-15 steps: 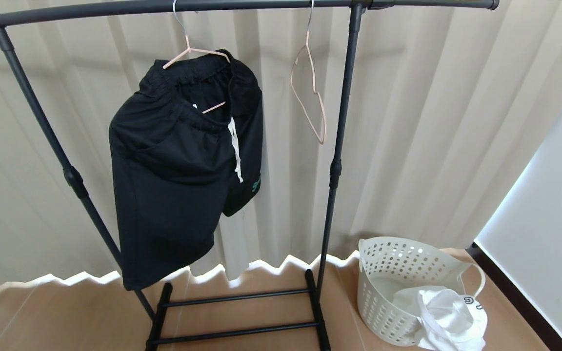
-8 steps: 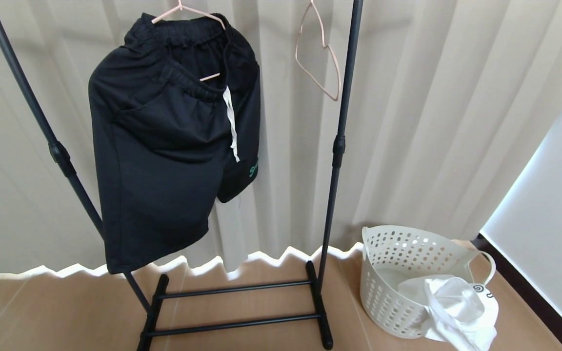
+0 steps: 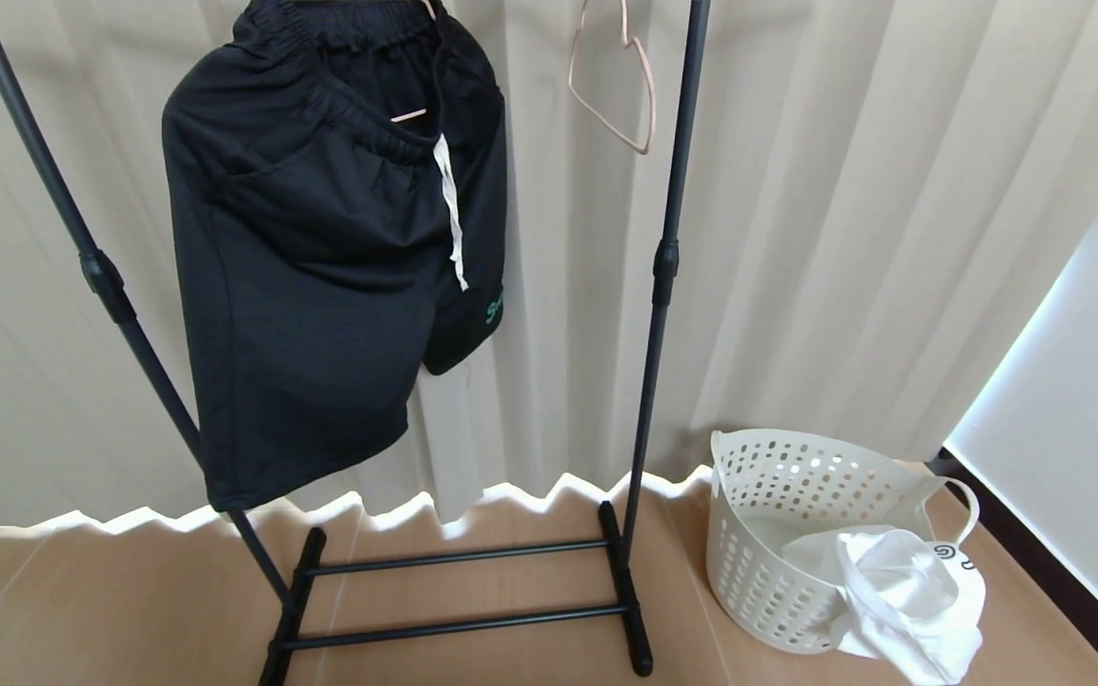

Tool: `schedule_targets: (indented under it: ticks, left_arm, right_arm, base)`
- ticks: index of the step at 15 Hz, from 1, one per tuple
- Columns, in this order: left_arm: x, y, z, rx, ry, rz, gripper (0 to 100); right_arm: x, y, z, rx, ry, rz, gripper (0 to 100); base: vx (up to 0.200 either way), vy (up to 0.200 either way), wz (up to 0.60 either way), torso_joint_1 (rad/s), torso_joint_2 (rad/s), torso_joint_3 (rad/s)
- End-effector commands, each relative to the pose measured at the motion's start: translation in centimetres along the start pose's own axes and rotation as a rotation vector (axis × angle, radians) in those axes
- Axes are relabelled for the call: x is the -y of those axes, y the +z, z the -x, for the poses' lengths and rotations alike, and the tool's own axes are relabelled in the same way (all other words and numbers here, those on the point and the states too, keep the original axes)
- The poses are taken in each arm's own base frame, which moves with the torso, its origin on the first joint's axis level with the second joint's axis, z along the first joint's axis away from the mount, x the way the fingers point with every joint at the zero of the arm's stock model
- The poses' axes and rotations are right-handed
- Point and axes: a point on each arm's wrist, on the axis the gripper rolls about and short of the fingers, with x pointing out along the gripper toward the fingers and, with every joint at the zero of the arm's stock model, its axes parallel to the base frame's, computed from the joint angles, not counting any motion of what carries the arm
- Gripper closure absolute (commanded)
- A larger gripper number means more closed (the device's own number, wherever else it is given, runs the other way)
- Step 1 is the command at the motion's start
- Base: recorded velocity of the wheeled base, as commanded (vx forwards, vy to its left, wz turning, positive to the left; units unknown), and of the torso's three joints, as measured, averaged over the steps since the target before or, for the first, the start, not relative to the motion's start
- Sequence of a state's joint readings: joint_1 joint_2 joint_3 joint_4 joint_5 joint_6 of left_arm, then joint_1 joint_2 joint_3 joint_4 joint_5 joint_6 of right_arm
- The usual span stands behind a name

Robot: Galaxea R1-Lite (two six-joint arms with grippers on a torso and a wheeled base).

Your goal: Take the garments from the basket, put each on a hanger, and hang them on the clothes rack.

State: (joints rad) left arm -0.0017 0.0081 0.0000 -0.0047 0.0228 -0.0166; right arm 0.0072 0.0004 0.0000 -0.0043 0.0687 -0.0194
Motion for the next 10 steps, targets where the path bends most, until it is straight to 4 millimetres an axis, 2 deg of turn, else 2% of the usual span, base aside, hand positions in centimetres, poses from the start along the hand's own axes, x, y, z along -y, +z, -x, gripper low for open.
schedule_targets:
  ticks: [1,5,8,10]
  left_arm:
    - [0.0,0.01,-0.02,-0.003,0.0,0.0,0]
    - [0.0,0.01,-0.02,-0.003,0.0,0.0,0]
    - [0.0,0.01,-0.02,-0.003,-0.001,-0.001,0]
    - [0.0,0.01,-0.02,-0.003,-0.001,-0.001,0]
  right_arm:
    - [0.0,0.0,0.0,0.001,0.001,0.001,0]
    - [0.0,0.0,0.0,0.001,0.001,0.001,0]
    - [0.0,0.0,0.0,0.001,0.001,0.001,0]
    - [0.0,0.0,0.0,0.001,0.001,0.001,0]
  base:
    - [0.0,0.0,-0.6,-0.002,0.01,0.007]
    - [0.0,0.0,-0.6,0.002,0.0,0.013]
    - [0.0,0.0,0.0,0.0,0.0,0.0]
    - [0.0,-0.2,0.0,0.005,0.0,0.007]
